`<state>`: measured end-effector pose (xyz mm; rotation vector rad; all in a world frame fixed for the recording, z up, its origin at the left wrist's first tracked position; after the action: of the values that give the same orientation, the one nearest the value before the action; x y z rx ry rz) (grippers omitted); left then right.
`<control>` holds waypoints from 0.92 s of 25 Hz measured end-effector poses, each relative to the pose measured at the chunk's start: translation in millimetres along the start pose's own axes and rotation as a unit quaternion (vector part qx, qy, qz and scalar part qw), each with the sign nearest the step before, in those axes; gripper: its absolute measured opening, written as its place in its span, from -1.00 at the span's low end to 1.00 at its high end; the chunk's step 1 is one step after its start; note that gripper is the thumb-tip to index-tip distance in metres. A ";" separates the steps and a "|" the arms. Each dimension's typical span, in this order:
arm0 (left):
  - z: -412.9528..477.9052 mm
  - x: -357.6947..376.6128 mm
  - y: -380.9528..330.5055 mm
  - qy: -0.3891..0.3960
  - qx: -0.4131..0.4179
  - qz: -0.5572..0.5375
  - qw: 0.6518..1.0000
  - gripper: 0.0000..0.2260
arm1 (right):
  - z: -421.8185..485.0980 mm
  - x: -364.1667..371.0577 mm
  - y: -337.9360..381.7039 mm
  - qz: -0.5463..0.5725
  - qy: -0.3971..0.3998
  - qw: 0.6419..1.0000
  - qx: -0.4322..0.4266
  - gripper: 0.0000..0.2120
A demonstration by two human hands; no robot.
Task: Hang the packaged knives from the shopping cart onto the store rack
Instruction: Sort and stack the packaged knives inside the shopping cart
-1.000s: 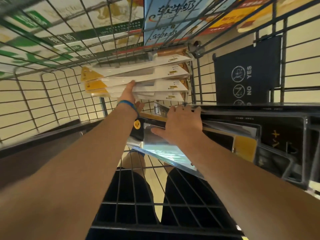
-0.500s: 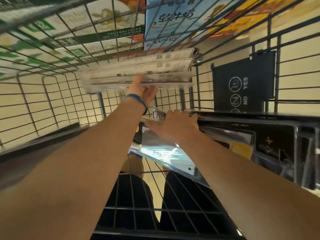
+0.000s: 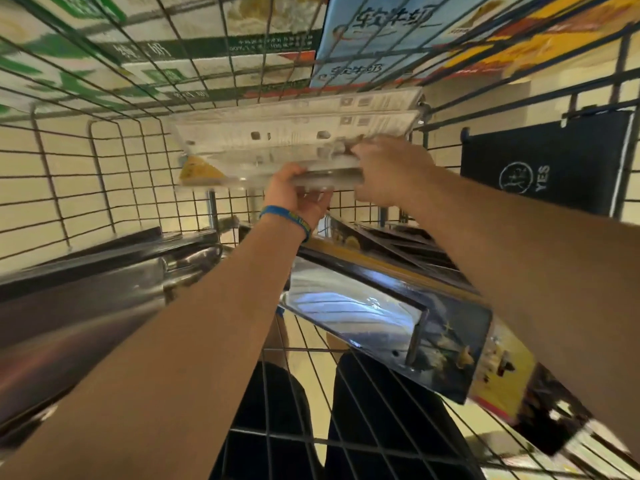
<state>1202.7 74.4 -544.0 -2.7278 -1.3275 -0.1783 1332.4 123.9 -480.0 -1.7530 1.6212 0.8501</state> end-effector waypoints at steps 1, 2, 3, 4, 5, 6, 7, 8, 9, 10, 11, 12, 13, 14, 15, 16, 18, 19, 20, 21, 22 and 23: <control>0.4 4.5 -1.0 0.000 0.000 0.000 1.000 -0.86 | 1.8 3.9 -0.8 -0.014 -0.001 1.000 -0.011 -0.43; 1.6 9.2 -1.9 -0.006 -0.003 0.012 1.000 -0.80 | 4.3 6.3 -0.8 -0.027 -0.008 1.000 -0.012 -0.40; 3.7 13.7 -2.8 -0.018 -0.008 0.031 0.999 -0.75 | 7.9 6.3 -0.2 -0.039 -0.022 0.999 -0.007 -0.39; 5.6 17.4 -3.7 -0.035 -0.014 0.049 0.998 -0.72 | 11.9 4.5 1.6 -0.050 -0.039 0.998 -0.002 -0.44; 7.2 18.7 -5.8 -0.056 -0.016 0.067 0.996 -0.72 | 15.1 2.2 5.1 -0.060 -0.053 0.997 -0.003 -0.52; 8.1 18.9 -7.5 -0.076 -0.016 0.085 0.993 -0.73 | 17.1 1.3 8.3 -0.075 -0.067 0.995 -0.009 -0.58; 8.4 18.2 -8.4 -0.091 -0.014 0.097 0.991 -0.75 | 17.2 1.3 10.8 -0.095 -0.083 0.992 -0.018 -0.63; 7.2 16.8 -8.2 -0.098 -0.013 0.098 0.990 -0.77 | 14.9 0.5 13.0 -0.112 -0.100 0.988 -0.030 -0.64; 5.5 15.2 -8.1 -0.100 -0.009 0.097 0.990 -0.78 | 10.8 -1.4 14.6 -0.121 -0.117 0.985 -0.039 -0.62; 2.1 12.8 -9.7 -0.102 -0.001 0.094 0.990 -0.77 | 4.9 -4.1 16.6 -0.123 -0.130 0.983 -0.044 -0.59; -1.9 10.0 -11.6 -0.106 0.007 0.096 0.990 -0.77 | -0.6 -6.9 19.7 -0.121 -0.134 0.982 -0.052 -0.56; -6.8 7.2 -14.8 -0.112 0.016 0.103 0.988 -0.77 | -5.4 -11.3 23.2 -0.114 -0.134 0.982 -0.062 -0.52; -13.1 3.3 -18.7 -0.122 0.028 0.111 0.986 -0.77 | -10.0 -17.6 27.0 -0.098 -0.133 0.984 -0.070 -0.49; -21.3 -1.8 -21.6 -0.134 0.041 0.117 0.983 -0.76 | -15.7 -25.6 30.2 -0.078 -0.134 0.985 -0.073 -0.47; -32.7 -6.1 -25.0 -0.146 0.058 0.125 0.980 -0.75 | -24.0 -36.0 32.5 -0.062 -0.139 0.986 -0.073 -0.43; -43.6 -11.8 -27.0 -0.154 0.075 0.137 0.976 -0.73 | -34.0 -44.5 34.9 -0.050 -0.144 0.985 -0.075 -0.38; -69.8 -17.2 -30.1 -0.143 0.098 0.164 0.971 -0.66 | -58.0 -61.8 37.1 -0.009 -0.145 0.987 -0.070 -0.22; -85.2 -17.7 -31.7 -0.128 0.107 0.177 0.970 -0.60 | -71.3 -70.9 37.6 0.034 -0.136 0.988 -0.060 -0.14; -102.8 -17.8 -33.6 -0.114 0.116 0.192 0.968 -0.56 | -85.4 -82.6 36.8 0.082 -0.125 0.988 -0.043 -0.08; -120.0 -17.6 -35.5 -0.103 0.125 0.211 0.964 -0.55 | -96.6 -93.4 34.1 0.122 -0.116 0.985 -0.021 -0.03; -137.1 -18.2 -36.4 -0.096 0.136 0.227 0.960 -0.56 | -106.9 -103.5 29.9 0.148 -0.112 0.983 0.004 0.00; -155.5 -18.8 -35.9 -0.086 0.143 0.238 0.957 -0.56 | -116.6 -112.8 25.7 0.159 -0.114 0.980 0.023 0.00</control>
<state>1153.5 59.6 -391.7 -2.7499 -0.6231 0.2753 1307.9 99.7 -319.4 -1.3284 1.7724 1.1062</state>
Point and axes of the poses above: each hand's wrist, its own z-axis towards the middle knuckle, its own x-axis out of the palm, y = z × x, the point moved 6 cm from there along z, towards the middle knuckle, and after that the axes turned 9 degrees about -y, right-handed, at the moved point
